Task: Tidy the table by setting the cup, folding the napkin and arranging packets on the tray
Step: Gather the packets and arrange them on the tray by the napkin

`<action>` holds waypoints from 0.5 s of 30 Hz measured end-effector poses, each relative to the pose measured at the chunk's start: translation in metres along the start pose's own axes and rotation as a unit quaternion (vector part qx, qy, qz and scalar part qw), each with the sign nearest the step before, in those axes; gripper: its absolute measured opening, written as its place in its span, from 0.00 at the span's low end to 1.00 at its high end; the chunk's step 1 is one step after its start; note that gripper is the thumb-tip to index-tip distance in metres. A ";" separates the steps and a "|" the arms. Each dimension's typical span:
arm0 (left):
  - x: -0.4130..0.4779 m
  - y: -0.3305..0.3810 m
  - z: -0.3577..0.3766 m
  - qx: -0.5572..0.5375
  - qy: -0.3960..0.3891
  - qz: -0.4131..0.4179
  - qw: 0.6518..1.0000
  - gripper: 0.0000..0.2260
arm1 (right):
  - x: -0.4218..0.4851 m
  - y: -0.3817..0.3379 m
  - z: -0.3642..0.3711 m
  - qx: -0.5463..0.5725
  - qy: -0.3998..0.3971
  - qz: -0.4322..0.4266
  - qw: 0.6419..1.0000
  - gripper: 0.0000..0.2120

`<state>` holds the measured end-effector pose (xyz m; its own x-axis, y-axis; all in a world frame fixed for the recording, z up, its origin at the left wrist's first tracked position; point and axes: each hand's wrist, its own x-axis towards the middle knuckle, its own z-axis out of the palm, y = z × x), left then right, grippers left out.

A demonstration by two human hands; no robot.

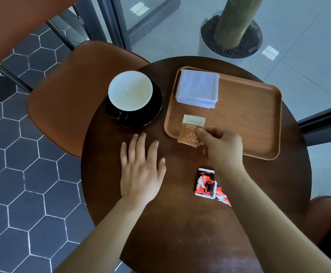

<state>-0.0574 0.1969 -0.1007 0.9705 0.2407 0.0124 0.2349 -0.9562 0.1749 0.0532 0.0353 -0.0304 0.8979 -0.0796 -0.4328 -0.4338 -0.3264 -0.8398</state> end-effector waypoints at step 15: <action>0.002 0.000 0.005 0.028 0.016 0.003 0.999 0.22 | 0.043 -0.015 0.028 -0.101 -0.042 0.013 0.994 0.05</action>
<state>-0.0555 0.1971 -0.1052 0.9697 0.2401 0.0453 0.2333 -0.9650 0.1195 0.0959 0.0635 -0.0457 0.8733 -0.0136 -0.4870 -0.4255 -0.5080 -0.7489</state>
